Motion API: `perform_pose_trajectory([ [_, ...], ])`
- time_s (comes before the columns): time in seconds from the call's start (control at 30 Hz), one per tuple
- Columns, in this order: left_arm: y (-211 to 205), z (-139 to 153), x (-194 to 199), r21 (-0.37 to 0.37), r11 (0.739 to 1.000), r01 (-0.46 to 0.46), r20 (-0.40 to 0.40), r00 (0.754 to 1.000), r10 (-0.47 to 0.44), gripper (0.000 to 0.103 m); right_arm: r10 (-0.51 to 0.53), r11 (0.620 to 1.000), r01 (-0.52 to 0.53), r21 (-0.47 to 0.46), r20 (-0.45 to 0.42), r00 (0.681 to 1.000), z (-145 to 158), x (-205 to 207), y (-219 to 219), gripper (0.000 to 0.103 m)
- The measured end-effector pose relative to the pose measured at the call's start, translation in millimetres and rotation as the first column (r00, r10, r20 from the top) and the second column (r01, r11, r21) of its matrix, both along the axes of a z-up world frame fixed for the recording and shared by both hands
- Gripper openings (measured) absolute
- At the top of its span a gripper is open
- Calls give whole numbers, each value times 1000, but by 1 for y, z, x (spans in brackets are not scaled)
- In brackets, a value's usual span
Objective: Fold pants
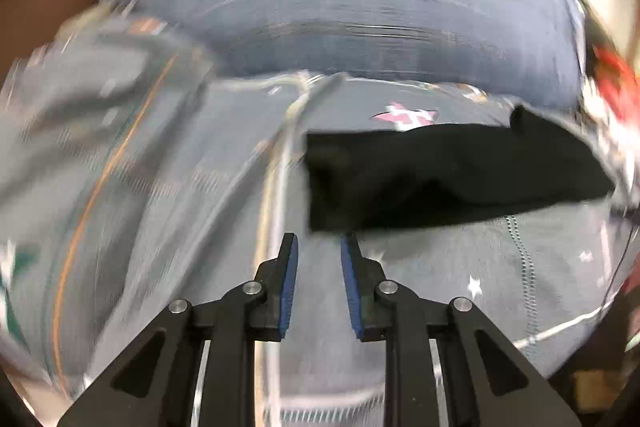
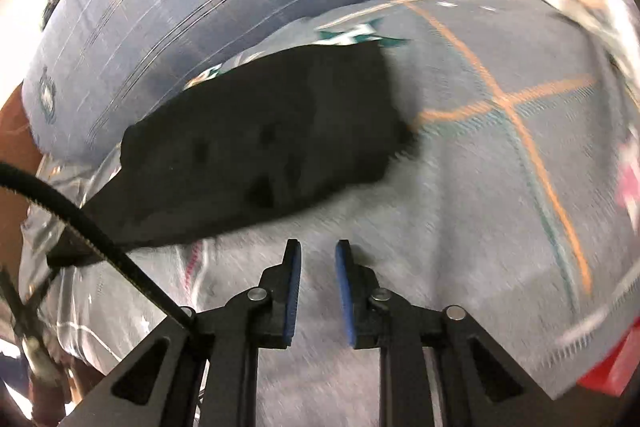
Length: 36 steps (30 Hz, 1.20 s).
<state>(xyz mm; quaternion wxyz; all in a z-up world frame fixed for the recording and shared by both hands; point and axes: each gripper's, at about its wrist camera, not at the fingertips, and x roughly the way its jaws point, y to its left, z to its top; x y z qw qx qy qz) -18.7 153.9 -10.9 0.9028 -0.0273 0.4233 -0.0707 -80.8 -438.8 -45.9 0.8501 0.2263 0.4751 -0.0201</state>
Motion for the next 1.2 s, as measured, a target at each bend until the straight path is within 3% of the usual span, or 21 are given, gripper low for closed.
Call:
perform_pose_trajectory([
  [0.17, 46, 0, 0, -209, 969, -128, -80, 990, 113, 25, -62, 998, 63, -29, 21, 998, 12, -20, -9, 35],
  [0.2, 48, 1, 5, -264, 955, -133, -95, 989, 111, 32, -71, 997, 71, -19, 33, 997, 15, -20, -11, 35],
  [0.3, 47, -3, 26, -450, 886, -111, -150, 988, 47, 50, -78, 997, 77, 14, 61, 995, 21, -23, -8, 36],
  [0.37, 38, -11, 46, -547, 832, -95, -203, 979, -21, 54, -69, 997, 68, 22, 71, 995, 24, -22, -1, 36],
  [0.4, 31, -16, 58, -562, 821, -99, -231, 972, -41, 54, -62, 998, 60, 24, 74, 995, 26, -20, 4, 37],
  [0.47, 16, -20, 75, -525, 846, -97, -258, 965, -50, 53, -47, 999, 45, 27, 82, 996, 29, -17, 13, 37],
  [0.5, 6, -21, 82, -488, 868, -91, -271, 961, -51, 35, -41, 999, 39, 25, 87, 995, 32, -18, 16, 37],
  [0.53, 0, -20, 88, -466, 880, -86, -278, 959, -53, 9, -36, 999, 34, 22, 93, 995, 34, -19, 19, 37],
  [0.6, -11, -5, 96, -443, 895, -55, -247, 967, -63, 8, -29, 1000, 28, 12, 99, 995, 37, -21, 22, 37],
  [0.7, -24, 34, 95, -361, 932, 39, -86, 993, -75, 8, -17, 1000, 18, -10, 107, 994, 41, -26, 26, 37],
  [0.77, -31, 44, 92, -284, 956, 67, -30, 996, -78, 10, -13, 1000, 16, -24, 108, 994, 42, -25, 28, 37],
  [0.83, -34, 32, 95, -184, 982, 36, -69, 996, -49, 18, -16, 999, 19, -30, 100, 995, 39, -23, 28, 37],
  [0.93, -32, -16, 101, 34, 999, -37, -211, 977, 43, 20, -27, 999, 29, -25, 84, 996, 30, -17, 26, 38],
  [0.97, -26, -28, 98, 50, 998, -45, -239, 969, 55, 20, -36, 999, 38, -28, 81, 996, 29, -13, 24, 41],
  [1.0, -17, -29, 91, -2, 999, -50, -231, 972, 48, 20, -45, 998, 47, -29, 82, 996, 29, -11, 21, 44],
  [1.07, -4, -21, 78, -52, 996, -66, -216, 975, 53, 20, -73, 997, 76, -29, 96, 993, 32, -6, 13, 51],
  [1.2, 6, 3, 46, -83, 989, -121, -154, 982, 107, 24, -134, 988, 143, -56, 143, 981, 43, 8, -6, 65],
])
